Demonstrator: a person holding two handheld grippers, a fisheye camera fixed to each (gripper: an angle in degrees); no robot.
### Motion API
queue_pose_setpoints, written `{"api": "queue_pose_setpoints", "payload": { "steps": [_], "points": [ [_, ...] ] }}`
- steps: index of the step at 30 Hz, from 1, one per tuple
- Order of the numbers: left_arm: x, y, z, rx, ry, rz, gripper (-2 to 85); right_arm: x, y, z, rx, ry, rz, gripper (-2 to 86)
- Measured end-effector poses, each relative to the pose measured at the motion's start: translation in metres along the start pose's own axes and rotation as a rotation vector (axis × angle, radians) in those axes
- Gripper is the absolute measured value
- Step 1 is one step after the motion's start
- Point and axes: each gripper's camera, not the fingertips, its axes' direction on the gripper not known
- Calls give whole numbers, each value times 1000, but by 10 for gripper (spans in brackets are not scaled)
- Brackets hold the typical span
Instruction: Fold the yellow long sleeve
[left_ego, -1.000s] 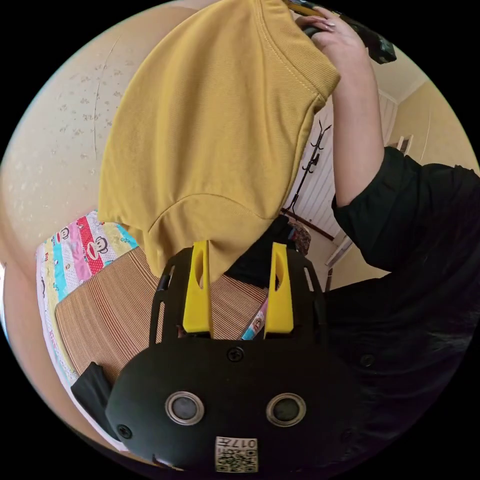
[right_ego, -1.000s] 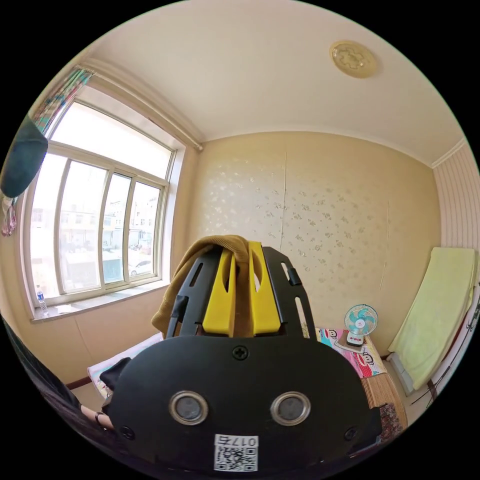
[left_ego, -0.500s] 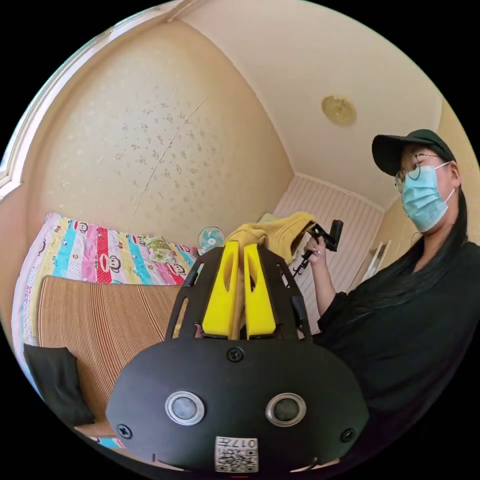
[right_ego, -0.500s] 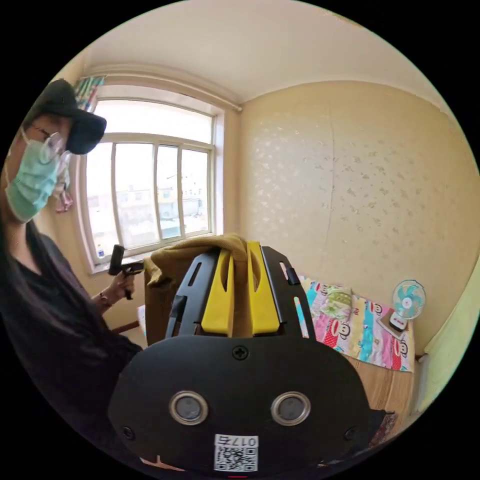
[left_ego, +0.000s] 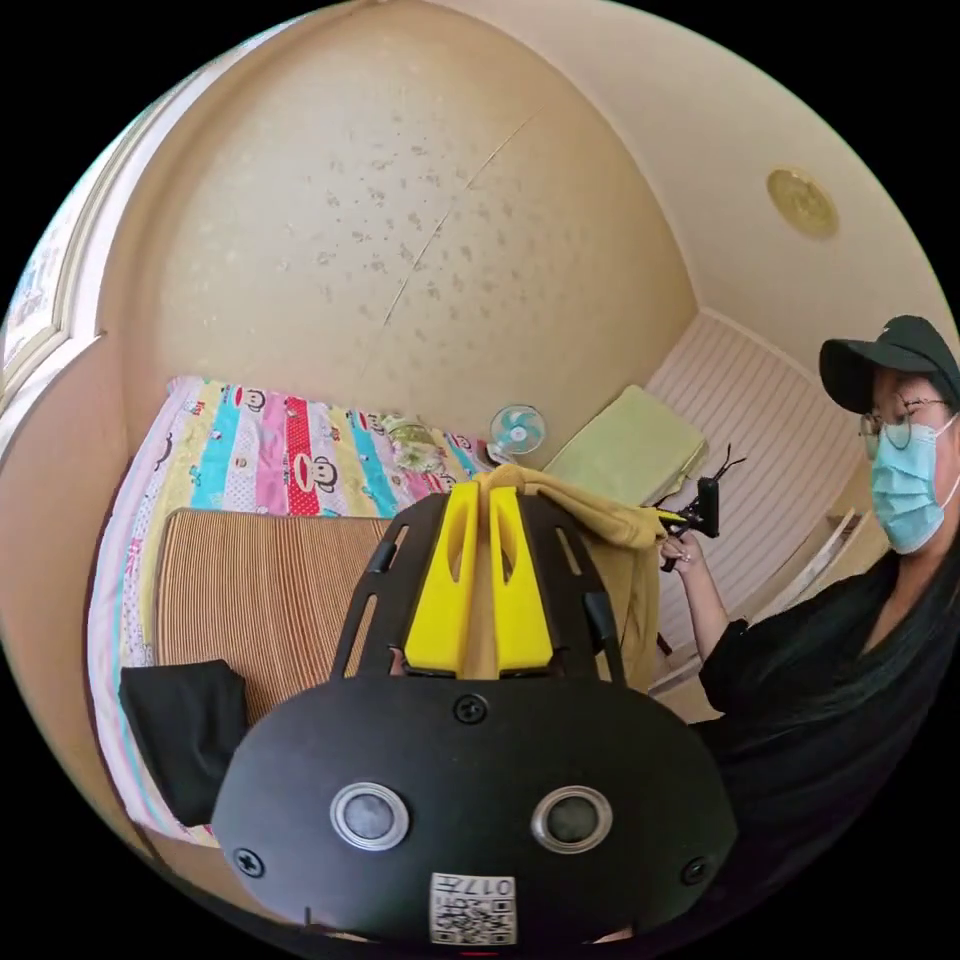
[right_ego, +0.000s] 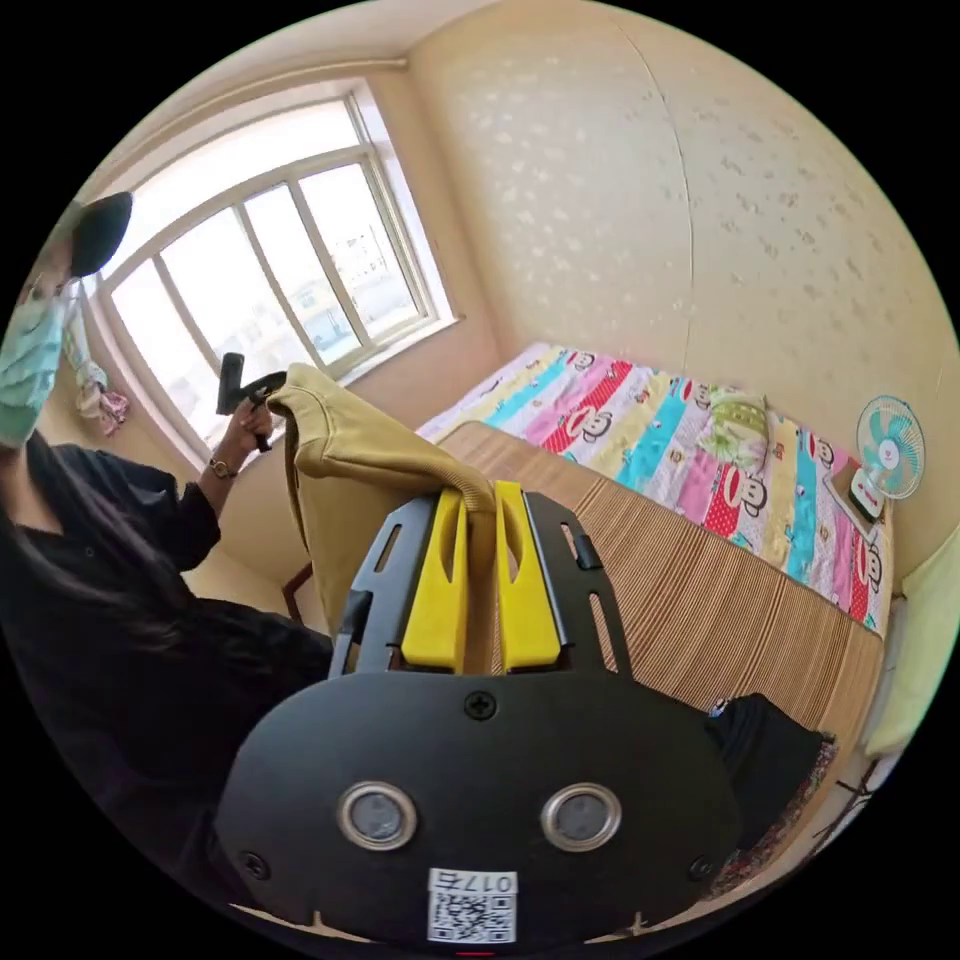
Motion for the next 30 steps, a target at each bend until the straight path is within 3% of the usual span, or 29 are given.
{"api": "queue_pose_setpoints", "payload": {
  "steps": [2,5,8,12,14,17,19,23,25,26,27,29,30],
  "points": [
    [-61,-15,71,-96,-106,-180,59,83,-46,113,-112,7,177,65],
    [-126,-2,156,-241,-325,-302,96,149,-41,234,-291,33,404,74],
    [-151,53,202,-349,-333,-388,120,155,19,306,-372,-15,524,82],
    [-164,161,231,-534,-449,-427,128,133,115,360,-545,108,597,94],
    [-173,200,235,-602,-509,-444,132,116,169,375,-652,313,629,105],
    [-186,244,236,-669,-584,-459,135,96,215,388,-770,399,647,110],
    [-196,262,243,-736,-577,-476,135,89,233,404,-897,401,633,100],
    [-220,274,246,-826,-559,-477,111,83,211,396,-968,430,499,53],
    [-229,266,241,-874,-477,-451,79,86,192,374,-956,470,452,44],
    [-234,256,233,-880,-326,-434,49,91,175,350,-919,532,435,42],
    [-237,240,213,-824,-160,-413,43,93,166,336,-893,560,431,41],
    [-238,212,161,-648,3,-350,23,101,124,265,-726,728,419,41],
    [-247,197,115,-533,-27,-369,13,101,115,245,-675,789,422,42]
  ]
}}
